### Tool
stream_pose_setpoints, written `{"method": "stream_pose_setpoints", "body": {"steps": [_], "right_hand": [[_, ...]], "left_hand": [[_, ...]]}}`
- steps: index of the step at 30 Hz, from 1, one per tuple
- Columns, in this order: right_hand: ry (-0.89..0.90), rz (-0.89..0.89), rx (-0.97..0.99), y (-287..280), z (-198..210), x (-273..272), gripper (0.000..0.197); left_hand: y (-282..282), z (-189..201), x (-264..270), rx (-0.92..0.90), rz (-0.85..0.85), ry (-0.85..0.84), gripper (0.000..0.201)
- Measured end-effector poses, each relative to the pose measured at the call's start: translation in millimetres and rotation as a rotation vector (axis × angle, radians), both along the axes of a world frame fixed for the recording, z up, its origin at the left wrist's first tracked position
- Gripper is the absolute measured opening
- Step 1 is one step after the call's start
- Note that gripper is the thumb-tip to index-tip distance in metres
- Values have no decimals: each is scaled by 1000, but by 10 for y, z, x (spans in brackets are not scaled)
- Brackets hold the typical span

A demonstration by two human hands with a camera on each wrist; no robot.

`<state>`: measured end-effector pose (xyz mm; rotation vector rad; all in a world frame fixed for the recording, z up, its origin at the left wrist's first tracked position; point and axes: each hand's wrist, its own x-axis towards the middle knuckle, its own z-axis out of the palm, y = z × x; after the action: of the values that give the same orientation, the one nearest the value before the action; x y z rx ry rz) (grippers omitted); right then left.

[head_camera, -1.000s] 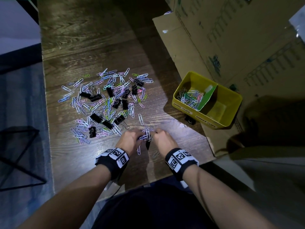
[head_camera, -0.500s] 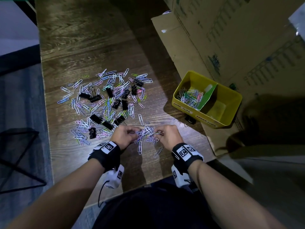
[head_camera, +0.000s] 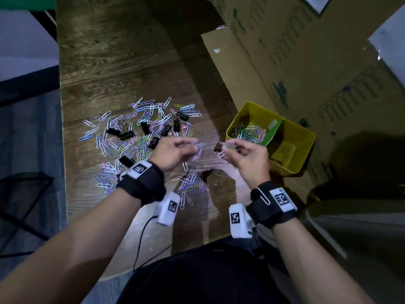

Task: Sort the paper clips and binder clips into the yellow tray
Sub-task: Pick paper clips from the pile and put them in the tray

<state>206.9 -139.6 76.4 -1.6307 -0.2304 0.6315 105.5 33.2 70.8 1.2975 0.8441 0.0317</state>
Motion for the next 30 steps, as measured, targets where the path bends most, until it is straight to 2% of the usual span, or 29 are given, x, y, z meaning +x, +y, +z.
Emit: {"method": "stream_pose_setpoints", "body": {"steps": [5, 10, 13, 16, 19, 20, 22, 24, 27, 28, 30], "right_hand": [[-94, -203, 61, -21, 232, 410, 22], [-232, -310, -104, -24, 214, 745, 14], [-330, -292, -247, -15, 100, 869, 9], [-401, -162, -438, 5, -43, 961, 13], [-359, 76, -594, 50, -170, 1002, 22], [-338, 148, -613, 72, -205, 1010, 28], [-328, 266, -679, 107, -216, 1003, 40], [-437, 329, -741, 105, -145, 938, 44], [-604, 331, -581, 62, 61, 693, 33], [-615, 389, -518, 41, 96, 582, 29], [-586, 624, -497, -6, 38, 345, 26]], "left_hand": [[-268, 145, 844, 84, -67, -63, 15], [-435, 28, 1340, 237, -172, 12, 8], [-445, 39, 1399, 283, -226, 72, 19], [-377, 139, 1266, 190, -157, 13, 19], [-183, 43, 959, 269, -159, 55, 19], [-117, -22, 852, 372, -232, 99, 21], [-51, -136, 647, 692, -505, 222, 24], [-64, -268, 456, 906, -729, 255, 30], [-107, -593, 162, 1072, -810, 202, 41], [-131, -702, 51, 1094, -797, 260, 46], [-218, -873, -175, 1085, -836, 370, 63]]}}
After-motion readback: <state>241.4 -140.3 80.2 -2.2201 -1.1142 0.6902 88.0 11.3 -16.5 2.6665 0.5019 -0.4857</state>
